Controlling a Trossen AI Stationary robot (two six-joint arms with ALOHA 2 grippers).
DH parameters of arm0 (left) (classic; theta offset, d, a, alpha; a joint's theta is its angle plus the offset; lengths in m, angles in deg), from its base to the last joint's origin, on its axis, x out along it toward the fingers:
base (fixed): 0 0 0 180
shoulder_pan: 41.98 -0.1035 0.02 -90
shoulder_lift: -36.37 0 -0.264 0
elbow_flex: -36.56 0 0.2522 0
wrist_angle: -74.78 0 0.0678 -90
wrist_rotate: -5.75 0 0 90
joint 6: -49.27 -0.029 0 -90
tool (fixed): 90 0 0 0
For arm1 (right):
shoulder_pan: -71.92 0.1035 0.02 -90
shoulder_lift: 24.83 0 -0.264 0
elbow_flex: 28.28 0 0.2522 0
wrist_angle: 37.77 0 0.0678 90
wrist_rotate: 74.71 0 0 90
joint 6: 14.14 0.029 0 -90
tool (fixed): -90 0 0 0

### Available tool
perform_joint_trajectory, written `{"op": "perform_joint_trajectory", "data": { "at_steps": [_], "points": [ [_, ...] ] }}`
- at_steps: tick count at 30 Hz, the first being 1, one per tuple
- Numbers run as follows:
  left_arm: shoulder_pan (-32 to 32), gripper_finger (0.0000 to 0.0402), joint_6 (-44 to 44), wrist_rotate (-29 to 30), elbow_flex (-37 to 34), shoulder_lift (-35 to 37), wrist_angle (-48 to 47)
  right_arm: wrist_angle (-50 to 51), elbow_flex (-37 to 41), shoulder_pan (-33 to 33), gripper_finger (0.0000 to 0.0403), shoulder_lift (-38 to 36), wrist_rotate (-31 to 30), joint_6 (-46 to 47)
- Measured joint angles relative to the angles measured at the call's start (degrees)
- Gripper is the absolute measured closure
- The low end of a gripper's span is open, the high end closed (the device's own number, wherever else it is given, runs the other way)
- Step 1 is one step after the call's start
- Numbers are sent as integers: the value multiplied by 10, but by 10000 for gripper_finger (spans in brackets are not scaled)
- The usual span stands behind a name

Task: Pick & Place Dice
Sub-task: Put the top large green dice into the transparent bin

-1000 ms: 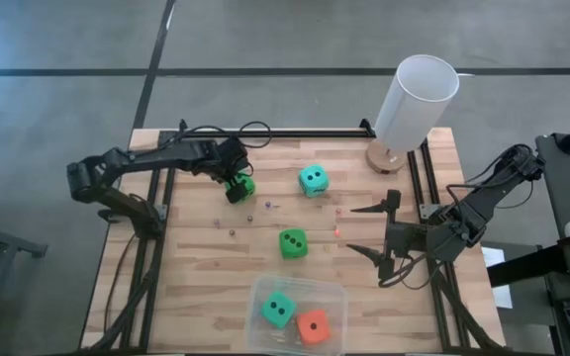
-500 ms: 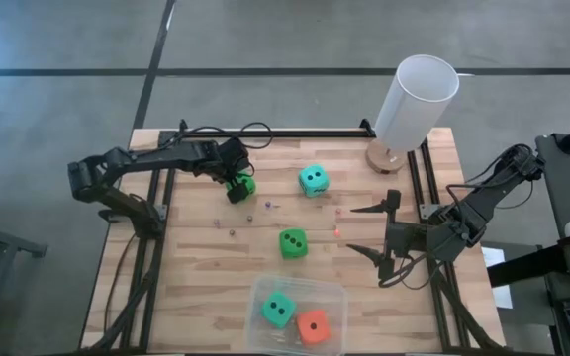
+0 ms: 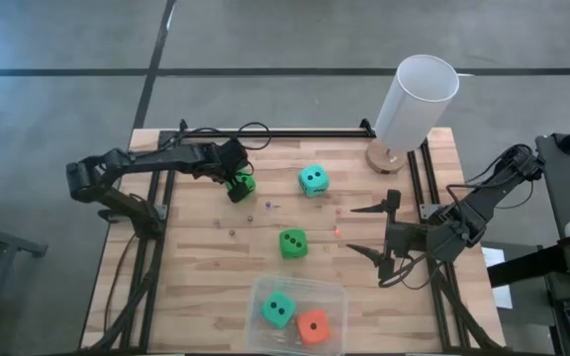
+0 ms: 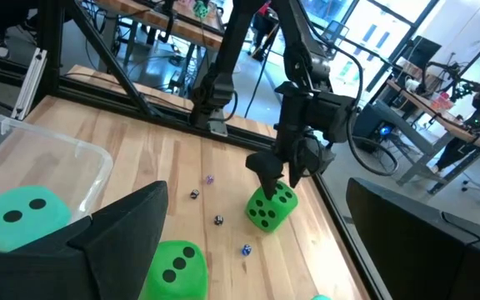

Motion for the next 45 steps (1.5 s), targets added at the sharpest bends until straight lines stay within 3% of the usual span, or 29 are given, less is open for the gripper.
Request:
{"op": "perform_joint_trajectory", "data": {
  "at_steps": [12,22,45],
  "points": [
    [0,2,13,-16,-3,-1,3,0,0,0,37,0,0,0],
    [5,3,2,4,40,0,-54,0,0,0,37,0,0,0],
    [7,2,8,0,28,-1,-43,0,0,0,37,0,0,0]
  ]
}}
